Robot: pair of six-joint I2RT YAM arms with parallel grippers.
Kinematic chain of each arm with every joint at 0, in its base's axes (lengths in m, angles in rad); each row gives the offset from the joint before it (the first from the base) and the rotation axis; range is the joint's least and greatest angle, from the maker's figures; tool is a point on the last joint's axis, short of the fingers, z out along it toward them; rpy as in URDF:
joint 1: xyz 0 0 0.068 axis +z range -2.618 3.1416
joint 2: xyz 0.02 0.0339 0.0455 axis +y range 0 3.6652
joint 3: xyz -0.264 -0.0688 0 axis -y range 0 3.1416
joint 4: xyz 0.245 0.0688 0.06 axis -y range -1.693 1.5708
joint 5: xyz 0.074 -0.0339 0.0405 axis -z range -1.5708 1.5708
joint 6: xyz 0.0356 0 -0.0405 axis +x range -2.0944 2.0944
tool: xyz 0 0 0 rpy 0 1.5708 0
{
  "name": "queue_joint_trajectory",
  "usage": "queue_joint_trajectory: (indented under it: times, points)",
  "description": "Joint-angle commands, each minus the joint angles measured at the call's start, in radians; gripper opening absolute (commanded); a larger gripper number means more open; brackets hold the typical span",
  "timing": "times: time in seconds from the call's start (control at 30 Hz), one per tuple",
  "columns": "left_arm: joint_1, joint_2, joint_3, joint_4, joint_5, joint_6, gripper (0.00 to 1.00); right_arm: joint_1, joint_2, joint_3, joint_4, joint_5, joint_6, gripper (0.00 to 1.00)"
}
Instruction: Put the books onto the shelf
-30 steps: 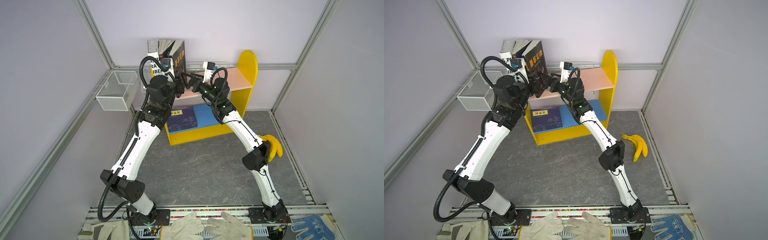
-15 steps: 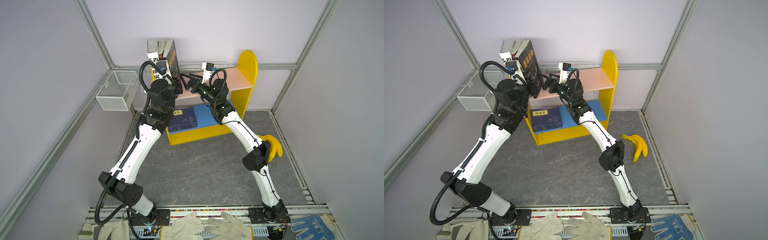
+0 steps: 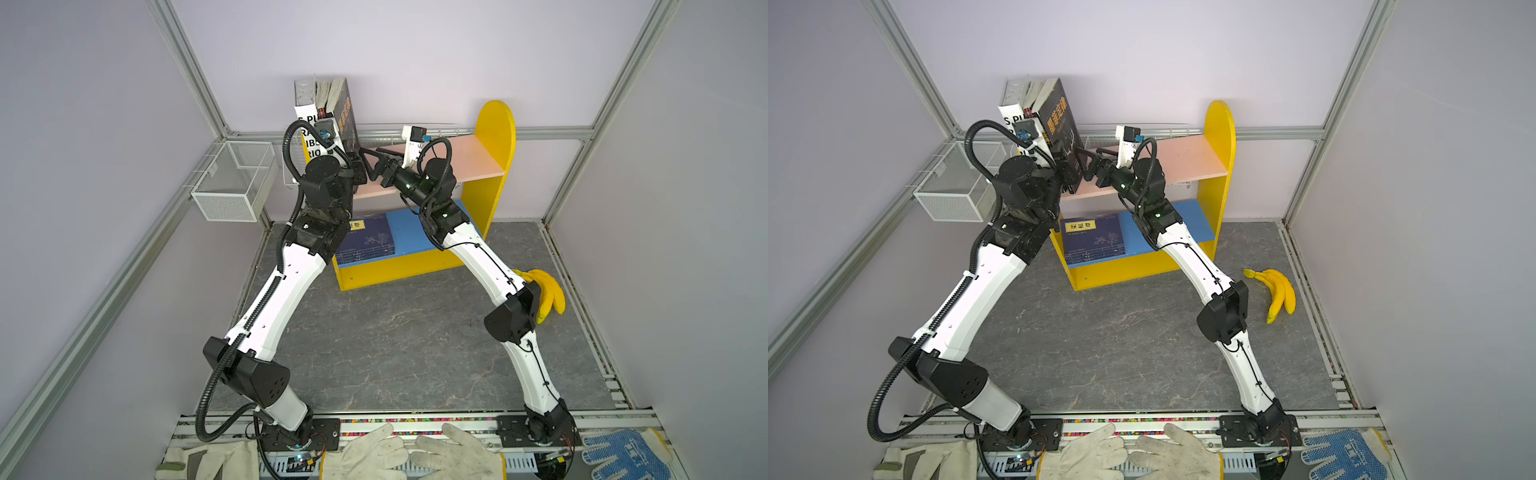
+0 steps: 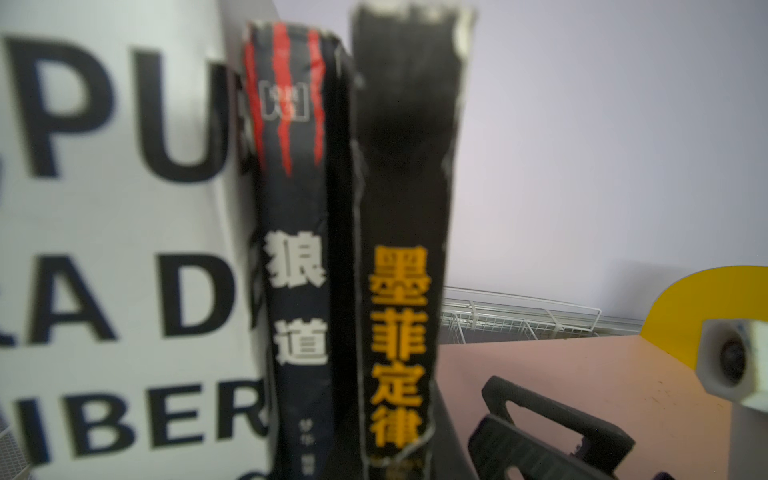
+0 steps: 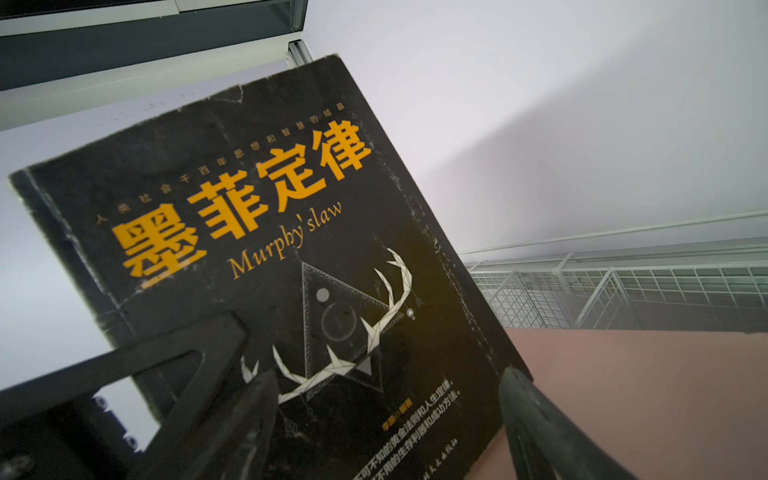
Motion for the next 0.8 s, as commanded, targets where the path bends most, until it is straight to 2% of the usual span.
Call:
queue_joint_trajectory:
  times: [0.0, 0.13, 0.4, 0.57, 0.7, 0.77]
  points:
    - [0.001, 0.001, 0.015, 0.035, -0.019, -0.023, 0.05, 0.016, 0.059, -0.053, -0.199, -0.017, 0.034, 0.87]
    - [0.001, -0.011, 0.007, 0.038, -0.02, -0.036, 0.18, 0.017, 0.067, -0.049, -0.203, -0.015, 0.04, 0.86]
    - [0.001, -0.032, -0.006, 0.049, -0.021, -0.044, 0.25, 0.019, 0.086, -0.042, -0.204, -0.012, 0.059, 0.86]
    - [-0.001, -0.057, -0.038, 0.078, -0.023, -0.049, 0.36, 0.018, 0.112, -0.006, -0.222, -0.019, 0.064, 0.85]
    - [-0.003, -0.077, -0.046, 0.082, -0.027, -0.044, 0.41, 0.019, 0.123, 0.007, -0.224, -0.02, 0.067, 0.85]
    - [-0.004, -0.099, -0.058, 0.088, -0.027, -0.042, 0.47, 0.02, 0.123, 0.009, -0.225, -0.021, 0.064, 0.85]
